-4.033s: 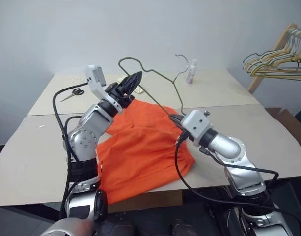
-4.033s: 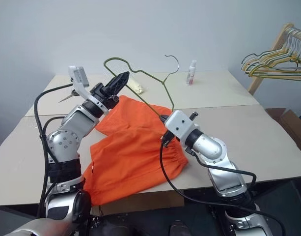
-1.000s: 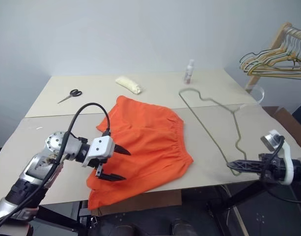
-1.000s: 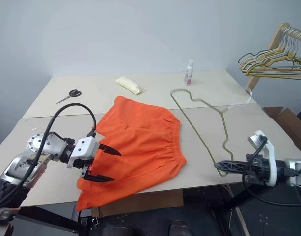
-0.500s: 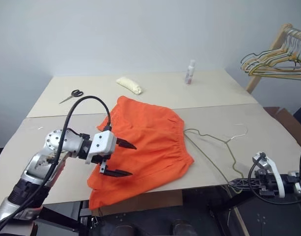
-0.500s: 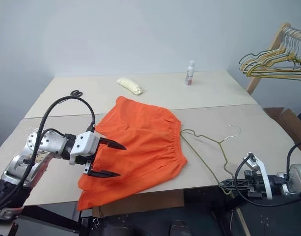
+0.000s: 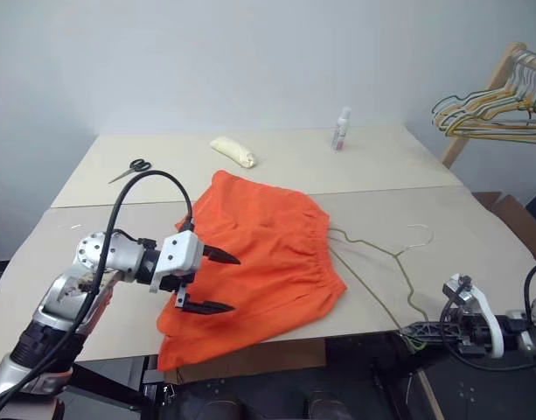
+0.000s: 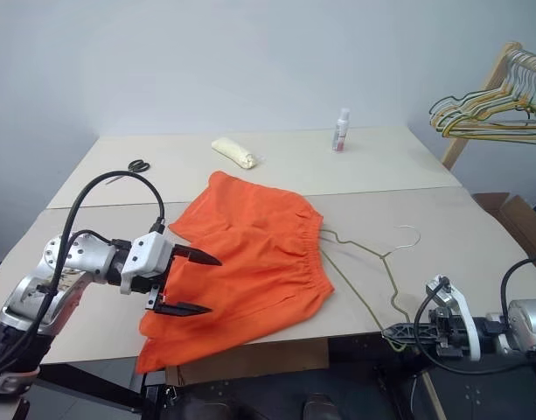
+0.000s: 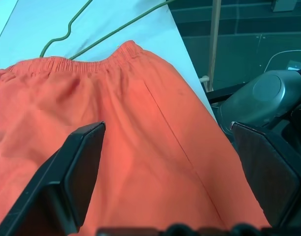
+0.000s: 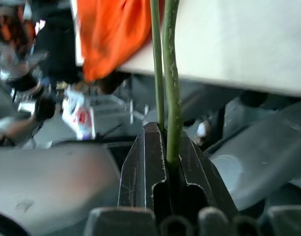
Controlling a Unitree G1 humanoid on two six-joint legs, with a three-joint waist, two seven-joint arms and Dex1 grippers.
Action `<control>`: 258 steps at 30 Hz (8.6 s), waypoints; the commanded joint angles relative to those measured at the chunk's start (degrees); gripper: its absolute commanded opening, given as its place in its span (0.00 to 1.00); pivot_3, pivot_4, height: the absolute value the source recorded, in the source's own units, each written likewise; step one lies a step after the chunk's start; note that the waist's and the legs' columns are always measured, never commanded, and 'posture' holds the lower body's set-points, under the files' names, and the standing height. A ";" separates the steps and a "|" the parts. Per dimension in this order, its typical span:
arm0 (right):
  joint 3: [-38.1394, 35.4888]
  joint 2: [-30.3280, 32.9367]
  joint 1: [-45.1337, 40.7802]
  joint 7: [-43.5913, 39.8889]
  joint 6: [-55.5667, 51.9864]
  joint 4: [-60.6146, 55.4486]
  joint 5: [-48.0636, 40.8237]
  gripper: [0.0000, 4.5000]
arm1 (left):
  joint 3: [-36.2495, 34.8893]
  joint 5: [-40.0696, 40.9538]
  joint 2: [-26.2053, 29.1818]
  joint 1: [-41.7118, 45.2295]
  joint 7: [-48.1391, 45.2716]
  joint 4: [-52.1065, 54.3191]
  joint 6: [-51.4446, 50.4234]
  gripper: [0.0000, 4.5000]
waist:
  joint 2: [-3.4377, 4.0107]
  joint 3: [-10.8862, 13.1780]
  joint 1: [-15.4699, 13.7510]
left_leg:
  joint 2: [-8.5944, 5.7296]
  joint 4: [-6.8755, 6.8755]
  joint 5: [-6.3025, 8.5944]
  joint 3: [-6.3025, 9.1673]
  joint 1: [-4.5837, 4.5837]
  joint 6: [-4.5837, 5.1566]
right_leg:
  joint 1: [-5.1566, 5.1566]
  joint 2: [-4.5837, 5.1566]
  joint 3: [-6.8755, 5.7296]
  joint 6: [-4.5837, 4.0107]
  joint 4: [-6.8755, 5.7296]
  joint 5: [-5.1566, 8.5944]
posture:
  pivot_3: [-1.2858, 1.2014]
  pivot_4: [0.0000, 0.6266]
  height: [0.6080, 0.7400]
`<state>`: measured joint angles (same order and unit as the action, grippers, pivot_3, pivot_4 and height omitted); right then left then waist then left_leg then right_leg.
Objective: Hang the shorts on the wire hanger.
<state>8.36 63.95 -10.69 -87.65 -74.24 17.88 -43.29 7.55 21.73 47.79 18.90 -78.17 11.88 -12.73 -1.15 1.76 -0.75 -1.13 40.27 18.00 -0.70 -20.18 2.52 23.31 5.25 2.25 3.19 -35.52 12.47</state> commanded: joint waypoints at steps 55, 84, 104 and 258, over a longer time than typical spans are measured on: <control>5.44 -22.56 -34.86 7.85 30.96 33.47 20.92 0.00 | -1.60 -2.40 0.27 -1.75 5.17 3.08 2.56 0.99 | 0.08 -0.07 -2.18 | -0.20 0.01 -0.06 0.26 -0.07 -0.11 | 0.11 0.05 -0.15 -0.06 -0.22 -0.04 | 0.57 0.00 1.00; 3.17 -19.92 -23.71 21.05 46.29 -14.33 32.75 0.00 | 3.86 -13.06 -12.93 54.14 -12.87 -57.38 19.92 0.99 | 0.05 -0.06 0.15 | -0.43 0.14 -0.07 0.23 -0.20 -0.10 | 0.10 0.00 -0.17 0.01 -0.20 -0.01 | 0.53 0.00 1.00; 6.36 -20.74 -25.68 23.02 46.22 -18.96 37.95 0.00 | 16.36 -19.12 -15.02 56.42 -14.33 -67.74 27.05 0.32 | 0.05 -0.05 0.37 | -0.43 0.59 -0.04 0.25 -1.12 -0.04 | 0.95 0.02 -0.17 0.09 -0.48 -0.04 | 0.53 0.00 1.00; 1.20 -19.00 -29.99 36.12 52.74 -30.59 41.05 0.02 | 4.93 -24.20 -9.80 47.75 -0.95 -54.77 31.56 0.00 | -0.01 -0.10 3.18 | -0.43 0.73 0.02 0.19 -1.03 0.06 | 0.91 0.04 0.00 0.18 -0.62 -0.08 | 0.51 0.00 1.00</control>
<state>11.35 45.00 -38.74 -51.55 -22.85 -9.94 -1.42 14.30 -4.11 37.88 66.25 -79.71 -45.54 19.44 -1.16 1.66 2.43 -1.56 40.99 18.02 -0.51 -21.21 2.59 24.22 5.29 2.25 3.37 -36.15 12.39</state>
